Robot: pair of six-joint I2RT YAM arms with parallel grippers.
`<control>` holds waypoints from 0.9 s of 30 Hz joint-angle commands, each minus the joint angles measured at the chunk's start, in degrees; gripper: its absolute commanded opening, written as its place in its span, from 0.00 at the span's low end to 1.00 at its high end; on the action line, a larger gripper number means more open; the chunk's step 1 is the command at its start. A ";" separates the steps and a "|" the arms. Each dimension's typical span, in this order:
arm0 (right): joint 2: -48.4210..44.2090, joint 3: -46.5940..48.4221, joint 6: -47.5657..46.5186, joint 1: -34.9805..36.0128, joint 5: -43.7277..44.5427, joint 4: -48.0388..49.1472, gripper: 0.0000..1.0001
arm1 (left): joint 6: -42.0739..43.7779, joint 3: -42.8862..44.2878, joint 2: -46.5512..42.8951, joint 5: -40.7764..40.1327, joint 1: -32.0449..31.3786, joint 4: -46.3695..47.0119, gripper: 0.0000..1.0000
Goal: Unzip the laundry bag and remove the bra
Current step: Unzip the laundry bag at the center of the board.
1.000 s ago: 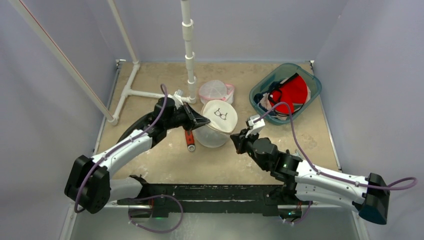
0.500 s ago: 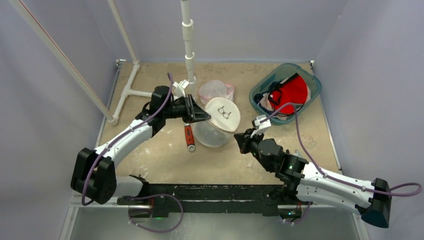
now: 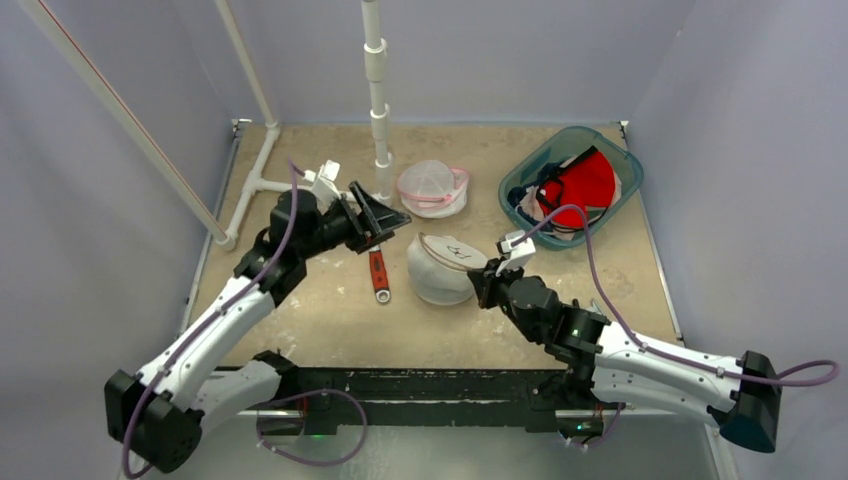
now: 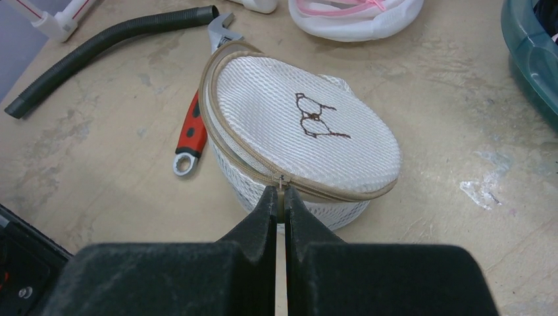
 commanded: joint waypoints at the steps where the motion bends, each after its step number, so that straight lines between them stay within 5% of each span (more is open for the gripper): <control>1: 0.63 2.40 -0.80 0.03 1.39 1.31 0.00 | -16.58 -5.91 -5.40 -15.30 -9.32 0.53 0.70; 9: 1.11 2.22 -1.11 0.10 1.45 1.71 0.00 | -21.19 -1.33 4.08 -26.30 -22.56 -1.18 0.71; 20: 1.63 2.07 -1.34 0.10 0.38 2.88 0.00 | -21.32 3.73 19.30 -25.61 -24.90 5.33 0.68; 27: 1.79 2.05 -2.15 0.06 -0.66 3.40 0.00 | -20.90 4.23 23.03 -26.32 -25.01 7.70 0.50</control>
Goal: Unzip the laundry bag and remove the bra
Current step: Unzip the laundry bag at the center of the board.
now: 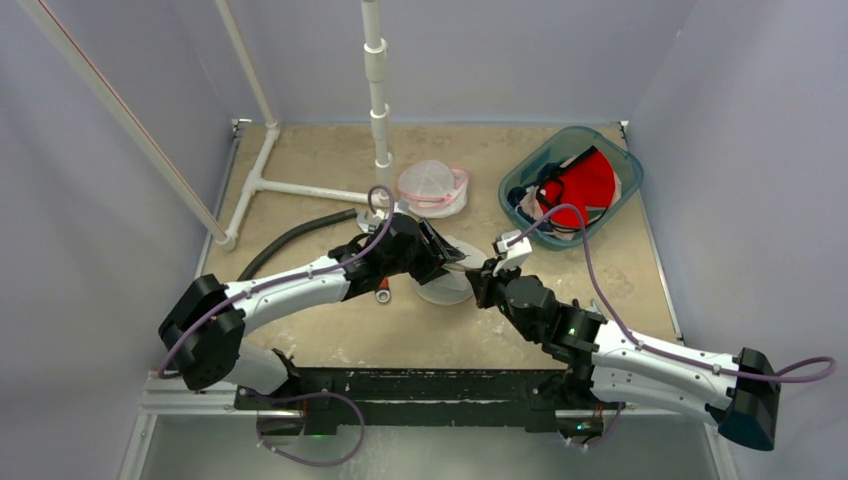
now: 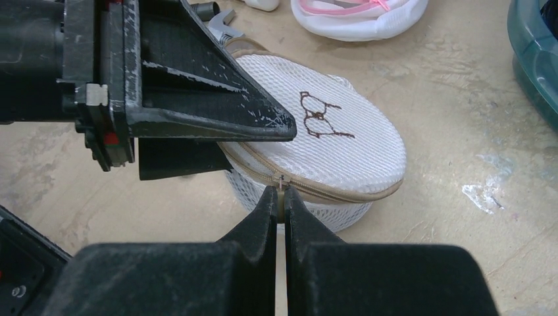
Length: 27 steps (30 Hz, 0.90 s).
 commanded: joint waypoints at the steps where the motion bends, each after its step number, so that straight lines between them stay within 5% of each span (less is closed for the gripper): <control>1: 0.02 1.90 -1.68 0.04 -0.34 2.31 0.00 | 0.04 1.66 0.92 -1.85 -0.27 4.48 0.44; 5: -1.00 1.84 -2.24 0.07 -0.70 2.49 0.00 | 0.87 1.73 1.03 -1.71 0.86 3.77 0.02; 6: -1.24 1.85 -2.39 0.08 -0.88 2.49 0.00 | 0.97 1.53 0.77 -1.46 1.51 3.73 0.00; 11: -2.36 1.84 -2.94 0.03 -1.82 2.98 0.00 | 3.78 0.38 -2.64 0.61 5.30 1.92 0.00; 18: -2.30 2.12 -2.57 0.05 -1.24 2.22 0.00 | 9.33 -2.69 -6.86 14.11 13.75 9.02 0.00; 27: -2.93 1.73 -0.54 0.10 3.46 0.67 0.00 | 17.69 -2.03 -9.50 25.00 19.59 6.04 0.00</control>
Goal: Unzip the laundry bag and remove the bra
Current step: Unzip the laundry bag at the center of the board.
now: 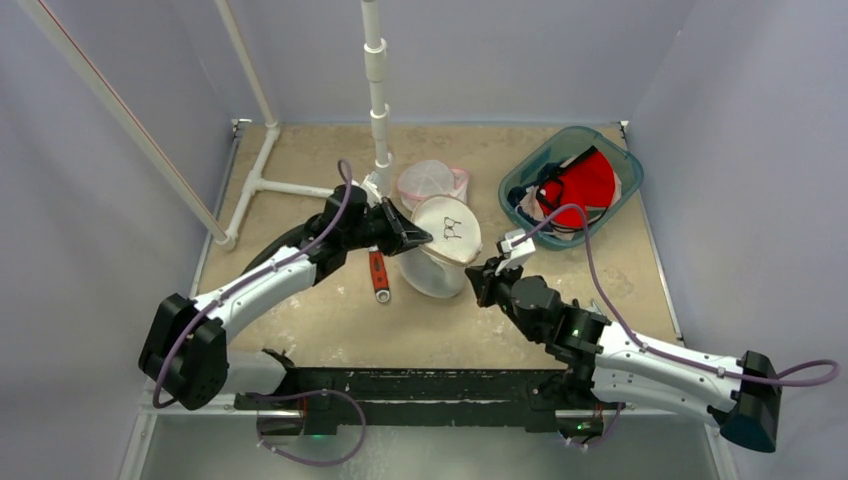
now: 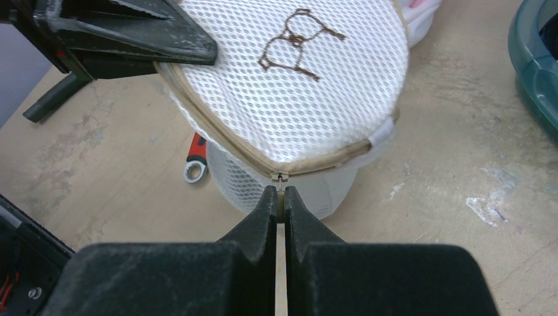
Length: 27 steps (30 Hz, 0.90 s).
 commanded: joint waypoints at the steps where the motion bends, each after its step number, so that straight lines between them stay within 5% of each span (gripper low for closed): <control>1: -1.68 1.61 1.27 0.07 4.29 -1.24 0.00 | 5.50 -0.66 -4.48 6.38 4.25 2.79 0.00; 15: -1.71 0.33 2.33 0.04 7.04 -1.40 0.00 | 19.22 0.45 -4.78 14.72 10.51 -3.61 0.00; 16: -2.19 0.01 1.60 0.04 6.50 -0.73 0.00 | 19.37 -0.36 -5.44 14.11 10.50 -3.19 0.06; 20: -2.79 0.04 0.40 0.07 3.97 0.04 0.00 | 18.03 -1.46 -9.73 10.44 10.50 -4.45 0.65; 22: -2.41 0.63 0.12 0.07 3.75 -0.18 0.00 | 15.99 -1.23 -12.72 7.67 10.50 -6.02 0.75; 27: -1.48 1.74 -0.12 0.07 3.57 -0.12 0.00 | 4.66 -3.59 -20.45 1.71 9.26 -6.35 0.77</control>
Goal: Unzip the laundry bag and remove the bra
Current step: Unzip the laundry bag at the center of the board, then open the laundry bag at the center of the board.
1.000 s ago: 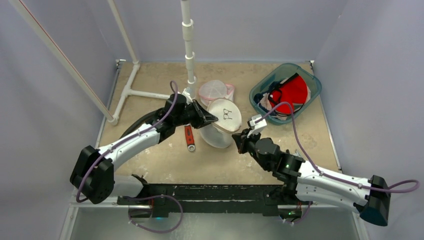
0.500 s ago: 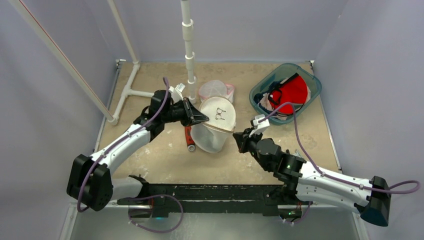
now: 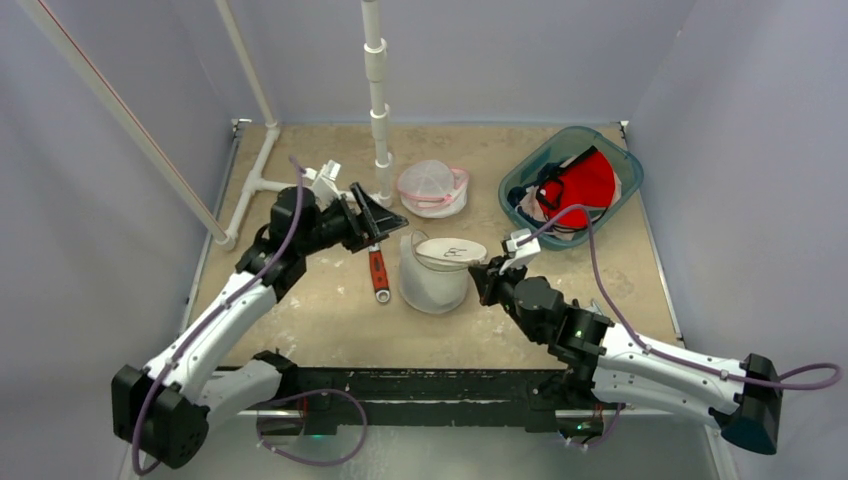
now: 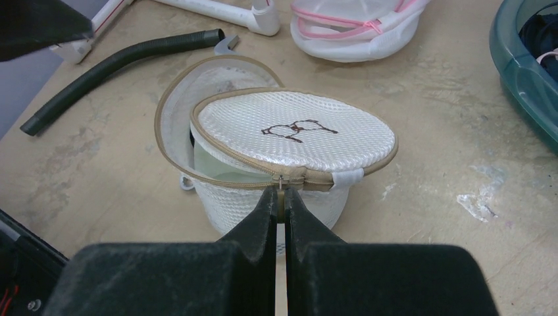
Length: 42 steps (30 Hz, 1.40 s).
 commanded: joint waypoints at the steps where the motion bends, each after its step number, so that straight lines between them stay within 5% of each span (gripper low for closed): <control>1: 0.44 1.91 -1.14 -0.12 1.13 0.81 0.00 | -11.95 -3.20 -6.96 -7.80 -2.26 2.44 0.77; 9: 1.85 2.25 -1.22 -0.12 0.86 1.01 0.00 | -18.22 -0.05 2.52 -16.68 -18.92 4.58 0.77; 22: 2.63 2.69 -1.78 -0.17 -0.65 1.82 0.00 | -17.20 5.25 17.88 -20.19 -21.40 6.88 0.73; 26: 2.07 3.21 -2.12 -0.19 -0.88 1.20 0.00 | -17.05 5.07 20.04 -19.87 -20.73 5.90 0.58; 32: 0.83 3.44 -2.26 -0.16 -0.38 0.33 0.00 | -16.75 4.32 20.89 -18.21 -19.55 10.04 0.00; 42: 0.22 3.20 -0.84 -0.16 0.14 -1.43 0.00 | -15.73 2.98 17.40 -17.65 -16.97 9.80 0.00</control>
